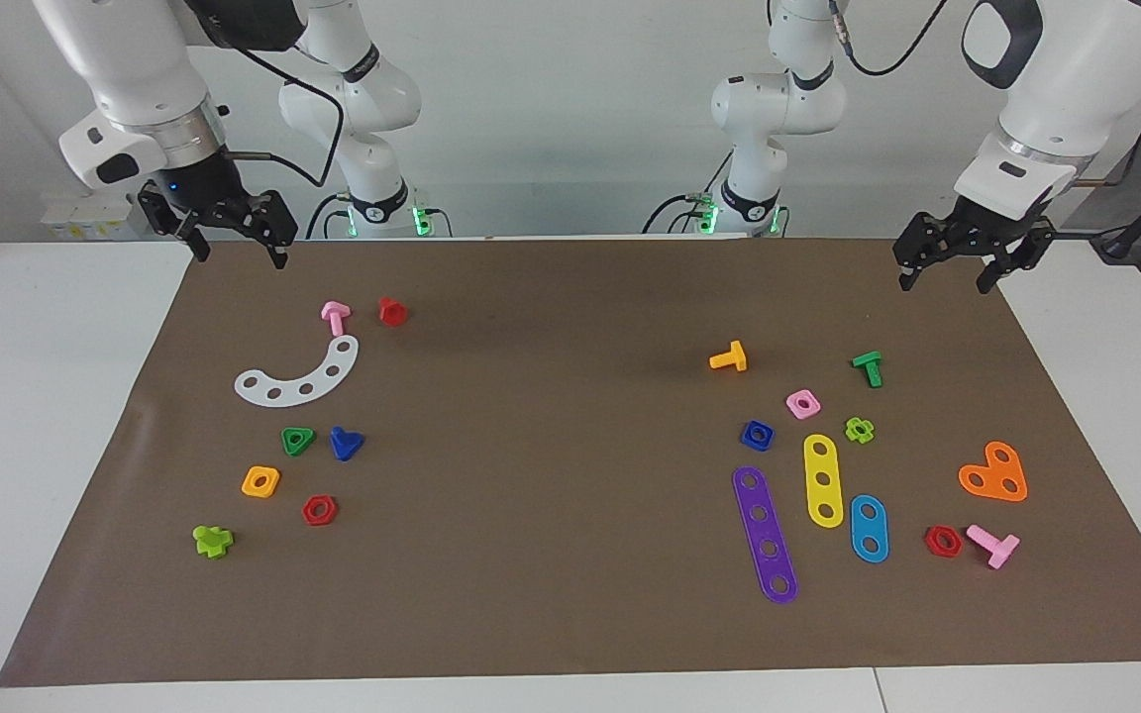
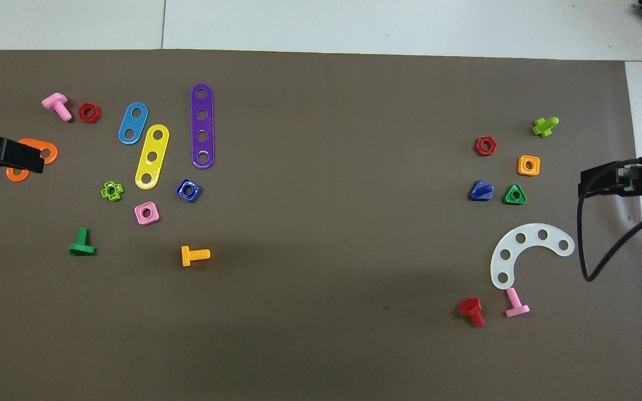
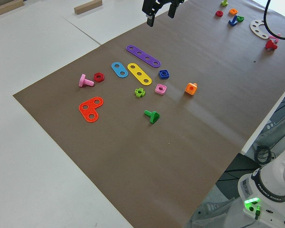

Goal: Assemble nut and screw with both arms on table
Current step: 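Reach the right gripper toward the blue nut near it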

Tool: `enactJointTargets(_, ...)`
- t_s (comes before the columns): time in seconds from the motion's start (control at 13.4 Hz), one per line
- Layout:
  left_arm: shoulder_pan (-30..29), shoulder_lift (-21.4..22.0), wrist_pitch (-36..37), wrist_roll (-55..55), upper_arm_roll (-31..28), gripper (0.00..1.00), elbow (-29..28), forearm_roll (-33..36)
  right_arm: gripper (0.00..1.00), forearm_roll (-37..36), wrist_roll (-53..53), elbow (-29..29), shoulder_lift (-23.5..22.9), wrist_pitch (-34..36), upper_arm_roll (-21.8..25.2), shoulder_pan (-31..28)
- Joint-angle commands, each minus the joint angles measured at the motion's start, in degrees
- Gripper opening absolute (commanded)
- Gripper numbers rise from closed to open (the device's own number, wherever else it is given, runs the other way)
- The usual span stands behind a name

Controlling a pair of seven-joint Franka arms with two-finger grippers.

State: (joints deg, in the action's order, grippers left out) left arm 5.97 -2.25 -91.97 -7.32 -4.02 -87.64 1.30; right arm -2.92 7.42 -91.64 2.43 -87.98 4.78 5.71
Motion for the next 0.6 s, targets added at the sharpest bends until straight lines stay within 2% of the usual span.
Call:
enactJointTargets(0.0, -1.1, 3.0, 0.0, -0.8, 0.4, 1.0, -5.0, 0.6, 1.0, 0.5, 0.2, 0.5, -0.1, 0.3, -0.2, -0.6)
enactJointTargets(0.22, -0.3, 4.4, -0.6, -0.8, 0.2, 1.0, -8.2, 0.1, 1.0, 0.6, 0.4, 0.1, 0.0, 0.3, -0.2, -0.5)
enactJointTargets(0.52, -0.2, 4.4, -1.3, -0.8, 0.2, 1.0, -8.1, 0.1, 1.0, 0.6, -2.0, -6.0, 0.6, -9.5, -0.2, -0.2)
